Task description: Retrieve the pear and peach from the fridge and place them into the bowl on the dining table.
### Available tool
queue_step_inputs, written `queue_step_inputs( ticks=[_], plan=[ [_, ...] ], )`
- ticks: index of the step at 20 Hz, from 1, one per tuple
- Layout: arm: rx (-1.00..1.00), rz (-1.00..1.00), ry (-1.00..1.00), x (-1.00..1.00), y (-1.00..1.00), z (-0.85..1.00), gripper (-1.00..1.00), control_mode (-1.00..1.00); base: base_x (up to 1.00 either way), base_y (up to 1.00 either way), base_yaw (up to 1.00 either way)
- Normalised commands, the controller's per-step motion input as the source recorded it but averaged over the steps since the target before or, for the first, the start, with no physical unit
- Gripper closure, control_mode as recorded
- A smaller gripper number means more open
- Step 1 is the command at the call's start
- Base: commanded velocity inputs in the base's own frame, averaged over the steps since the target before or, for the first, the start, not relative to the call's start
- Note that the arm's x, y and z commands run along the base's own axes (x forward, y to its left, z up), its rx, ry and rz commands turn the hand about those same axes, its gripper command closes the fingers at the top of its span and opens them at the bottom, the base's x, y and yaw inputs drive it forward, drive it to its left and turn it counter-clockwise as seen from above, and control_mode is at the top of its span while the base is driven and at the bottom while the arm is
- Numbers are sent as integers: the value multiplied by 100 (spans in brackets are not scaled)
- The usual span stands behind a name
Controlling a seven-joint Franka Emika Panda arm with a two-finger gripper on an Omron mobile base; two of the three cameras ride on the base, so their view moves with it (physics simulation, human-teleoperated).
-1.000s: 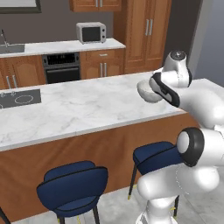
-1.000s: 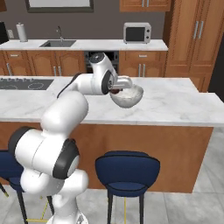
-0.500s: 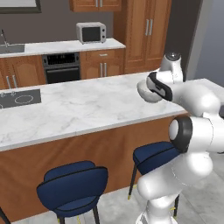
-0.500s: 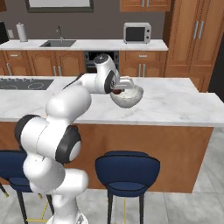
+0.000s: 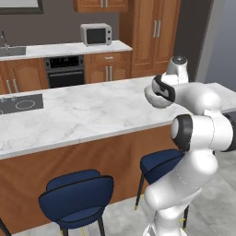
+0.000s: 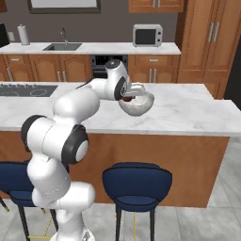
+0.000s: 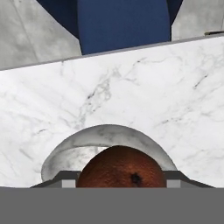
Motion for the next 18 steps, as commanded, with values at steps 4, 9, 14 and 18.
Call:
queue_step_inputs(
  ticks=[4, 9, 14, 18],
  plan=[
    [0, 3, 1, 21, 0, -12, 100, -100, 0, 0, 0],
    [-1, 3, 3, 26, 0, -16, 100, -100, 0, 0, 0],
    [0, 2, 2, 24, 0, -6, -100, -100, 0, 0, 0],
    [0, 3, 0, 12, -14, 0, -100, -100, 0, 0, 0]
  ],
)
